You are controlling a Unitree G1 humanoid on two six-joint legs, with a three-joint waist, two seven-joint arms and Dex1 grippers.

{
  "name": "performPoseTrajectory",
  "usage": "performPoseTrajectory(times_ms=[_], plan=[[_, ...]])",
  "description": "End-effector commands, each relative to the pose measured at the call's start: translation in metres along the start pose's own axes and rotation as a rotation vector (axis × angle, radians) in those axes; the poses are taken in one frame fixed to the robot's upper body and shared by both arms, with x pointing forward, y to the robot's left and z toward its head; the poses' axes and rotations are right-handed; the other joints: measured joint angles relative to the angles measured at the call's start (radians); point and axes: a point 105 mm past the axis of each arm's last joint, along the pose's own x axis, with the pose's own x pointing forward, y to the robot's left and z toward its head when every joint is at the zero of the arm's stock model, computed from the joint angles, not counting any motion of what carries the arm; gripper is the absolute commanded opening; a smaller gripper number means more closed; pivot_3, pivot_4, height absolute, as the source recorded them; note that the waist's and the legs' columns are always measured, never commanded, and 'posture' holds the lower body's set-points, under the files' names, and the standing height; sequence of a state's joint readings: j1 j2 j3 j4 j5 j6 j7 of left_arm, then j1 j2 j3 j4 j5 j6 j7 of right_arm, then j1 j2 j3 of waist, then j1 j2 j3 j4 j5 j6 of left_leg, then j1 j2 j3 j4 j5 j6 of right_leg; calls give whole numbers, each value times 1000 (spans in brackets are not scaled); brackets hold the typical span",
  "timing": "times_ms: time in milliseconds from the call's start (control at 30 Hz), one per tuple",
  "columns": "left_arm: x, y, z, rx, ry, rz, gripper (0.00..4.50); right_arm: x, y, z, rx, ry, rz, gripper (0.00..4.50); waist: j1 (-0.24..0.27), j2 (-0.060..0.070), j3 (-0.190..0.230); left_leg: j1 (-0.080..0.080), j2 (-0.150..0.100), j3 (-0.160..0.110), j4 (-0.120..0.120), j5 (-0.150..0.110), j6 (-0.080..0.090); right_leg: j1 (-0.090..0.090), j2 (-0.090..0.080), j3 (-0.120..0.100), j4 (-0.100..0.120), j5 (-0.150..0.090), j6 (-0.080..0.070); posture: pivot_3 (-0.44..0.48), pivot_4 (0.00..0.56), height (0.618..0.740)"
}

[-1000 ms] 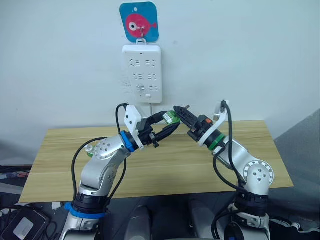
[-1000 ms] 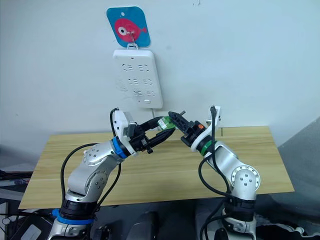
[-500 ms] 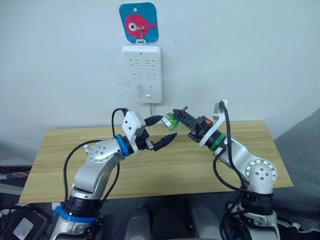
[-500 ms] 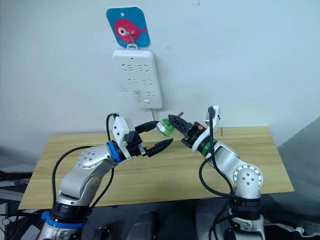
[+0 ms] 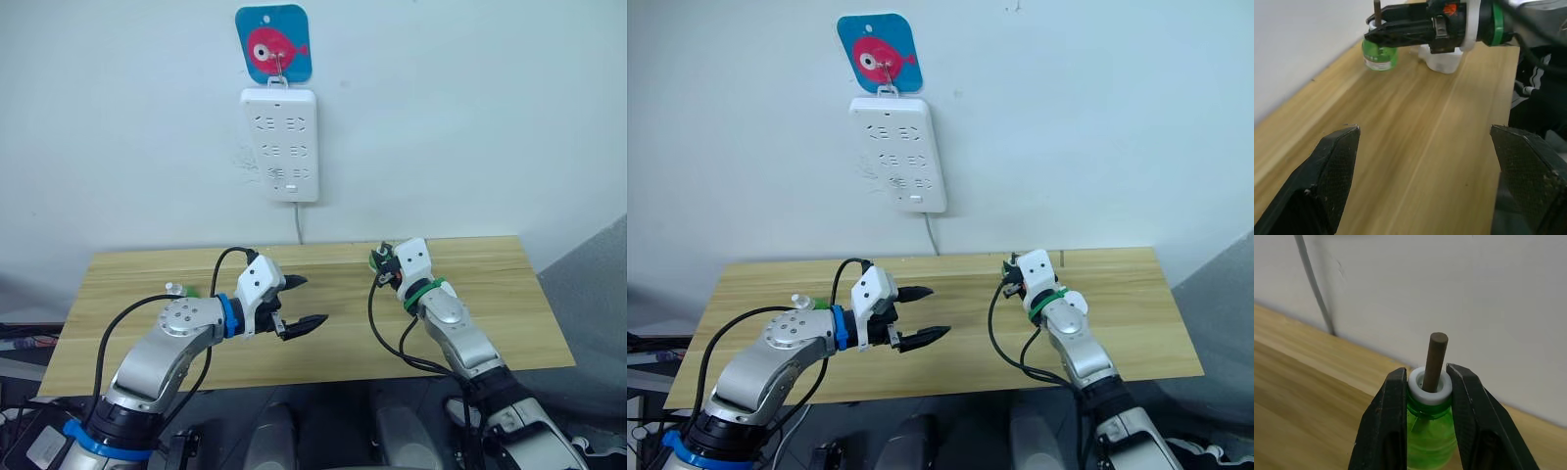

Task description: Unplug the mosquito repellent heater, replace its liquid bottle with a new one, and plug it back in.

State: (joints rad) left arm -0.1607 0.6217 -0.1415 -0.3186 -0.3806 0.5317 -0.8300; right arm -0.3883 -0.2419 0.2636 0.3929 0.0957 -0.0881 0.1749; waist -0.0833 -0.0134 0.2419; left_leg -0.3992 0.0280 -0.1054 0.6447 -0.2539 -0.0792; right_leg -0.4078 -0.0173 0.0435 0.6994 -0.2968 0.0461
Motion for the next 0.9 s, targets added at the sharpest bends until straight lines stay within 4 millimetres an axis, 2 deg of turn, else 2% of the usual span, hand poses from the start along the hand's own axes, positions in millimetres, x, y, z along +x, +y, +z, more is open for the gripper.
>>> performPoseTrajectory(times_ms=[33,300,433,567,767,833,900], plan=[[-1,-5,4,34,8,-7,4500,6,-3,2,-1,-57,-19,830,0,0,0,0,0,0,0,0,0,0,0,0,0,0,0,-33,216,725],[1,-4,3,37,25,8,4500,18,6,-17,40,-10,-11,830,0,0,0,0,0,0,0,0,0,0,0,0,0,0,0,-35,227,725],[3,-2,6,36,11,21,4500,18,9,-18,63,-21,-1,830,0,0,0,0,0,0,0,0,0,0,0,0,0,0,0,-43,226,725],[3,3,8,10,-17,61,4500,12,8,-18,93,-44,-12,2267,0,0,0,0,0,0,0,0,0,0,0,0,1,0,0,-48,224,725],[-2,15,6,-9,-38,159,4500,2,3,-5,130,-96,-30,4479,0,0,0,1,0,0,0,0,0,0,-1,0,1,0,0,-60,215,725],[-11,22,0,-12,-33,232,4500,-4,5,8,122,-128,-1,4479,-1,0,0,1,0,0,0,0,0,0,0,0,1,0,0,-57,214,725],[-25,27,-13,-26,-15,306,4500,-11,14,27,96,-152,102,4479,-2,0,0,1,0,0,0,0,0,0,0,0,1,0,0,-53,216,725]])
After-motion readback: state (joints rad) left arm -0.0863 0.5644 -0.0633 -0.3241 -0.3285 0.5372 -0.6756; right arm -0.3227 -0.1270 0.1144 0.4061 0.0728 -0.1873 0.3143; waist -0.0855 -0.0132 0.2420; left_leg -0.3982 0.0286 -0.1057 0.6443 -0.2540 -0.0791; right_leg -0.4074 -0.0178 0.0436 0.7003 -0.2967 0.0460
